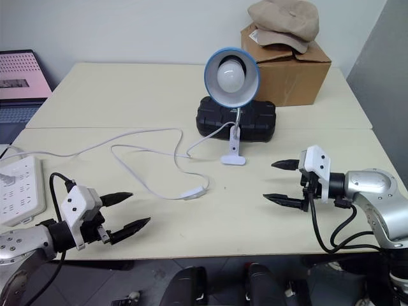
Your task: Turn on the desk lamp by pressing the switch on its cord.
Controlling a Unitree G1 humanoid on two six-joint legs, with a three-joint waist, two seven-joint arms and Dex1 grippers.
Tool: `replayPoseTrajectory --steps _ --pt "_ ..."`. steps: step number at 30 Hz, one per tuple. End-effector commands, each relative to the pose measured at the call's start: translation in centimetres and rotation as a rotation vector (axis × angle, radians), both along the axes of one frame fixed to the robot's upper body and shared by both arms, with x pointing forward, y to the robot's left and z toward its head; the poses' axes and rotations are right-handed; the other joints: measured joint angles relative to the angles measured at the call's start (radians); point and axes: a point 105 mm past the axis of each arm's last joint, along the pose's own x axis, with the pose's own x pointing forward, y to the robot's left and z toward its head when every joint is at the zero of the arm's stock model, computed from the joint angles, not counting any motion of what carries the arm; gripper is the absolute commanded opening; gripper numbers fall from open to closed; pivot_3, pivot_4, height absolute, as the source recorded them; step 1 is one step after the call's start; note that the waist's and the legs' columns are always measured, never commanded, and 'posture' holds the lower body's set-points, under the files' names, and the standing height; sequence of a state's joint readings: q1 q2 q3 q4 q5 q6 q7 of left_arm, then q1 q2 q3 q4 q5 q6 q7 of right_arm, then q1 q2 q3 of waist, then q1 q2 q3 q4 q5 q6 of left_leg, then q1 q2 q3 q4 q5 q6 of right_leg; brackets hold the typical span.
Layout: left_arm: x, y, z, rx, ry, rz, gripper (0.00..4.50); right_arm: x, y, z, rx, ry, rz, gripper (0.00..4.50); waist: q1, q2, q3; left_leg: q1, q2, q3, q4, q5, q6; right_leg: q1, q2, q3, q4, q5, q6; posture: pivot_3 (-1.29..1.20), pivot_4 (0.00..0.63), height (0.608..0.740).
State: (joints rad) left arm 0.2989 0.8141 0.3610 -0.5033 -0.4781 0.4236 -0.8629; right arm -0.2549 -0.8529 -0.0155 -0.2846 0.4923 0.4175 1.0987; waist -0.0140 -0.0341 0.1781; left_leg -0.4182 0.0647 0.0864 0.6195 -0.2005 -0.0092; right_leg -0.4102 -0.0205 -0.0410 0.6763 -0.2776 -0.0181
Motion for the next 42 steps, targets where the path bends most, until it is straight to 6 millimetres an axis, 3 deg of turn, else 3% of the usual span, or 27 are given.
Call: replayPoseTrajectory --steps 1,14,20,31,42 --pt "0.0 -0.5 1.4 -0.003 -0.059 -0.021 4.48 0.0 0.5 0.9 0.003 -0.048 0.033 4.5 0.0 0.0 0.0 0.0 0.0 0.0 0.0 0.0 0.0 0.0 0.0 0.0 0.0 0.0 0.0 0.0 0.15 0.74" --pt "1.0 -1.2 1.6 0.045 -0.085 -0.031 4.48 -0.2 1.2 0.7 0.002 -0.057 0.056 4.5 0.009 0.0 0.0 0.0 0.0 0.0 0.001 0.0 0.0 0.0 0.0 0.0 0.001 0.0 0.0 0.0 0.15 0.74" --pt "0.5 -2.0 1.0 0.075 -0.025 -0.175 4.48 -0.3 1.6 0.9 0.002 -0.075 0.051 4.5 0.011 0.0 0.0 0.0 0.0 0.0 0.002 0.0 0.0 0.0 0.0 0.0 0.002 0.0 0.0 0.0 0.15 0.74" --pt "3.7 -5.0 -1.1 0.132 -0.048 -0.302 4.48 -1.2 2.1 0.4 -0.032 -0.083 0.001 4.5 0.016 0.0 0.0 0.0 0.0 0.0 0.004 0.0 0.0 0.002 0.0 0.0 0.002 0.001 0.001 0.0 0.15 0.74" --pt "7.2 -5.9 -3.4 0.145 -0.09 -0.34 4.48 -2.0 2.3 0.2 -0.027 -0.077 -0.024 4.5 0.015 0.0 0.0 0.0 0.0 -0.001 0.006 0.0 0.0 0.002 0.001 -0.001 0.003 0.002 0.002 0.0 0.15 0.74"
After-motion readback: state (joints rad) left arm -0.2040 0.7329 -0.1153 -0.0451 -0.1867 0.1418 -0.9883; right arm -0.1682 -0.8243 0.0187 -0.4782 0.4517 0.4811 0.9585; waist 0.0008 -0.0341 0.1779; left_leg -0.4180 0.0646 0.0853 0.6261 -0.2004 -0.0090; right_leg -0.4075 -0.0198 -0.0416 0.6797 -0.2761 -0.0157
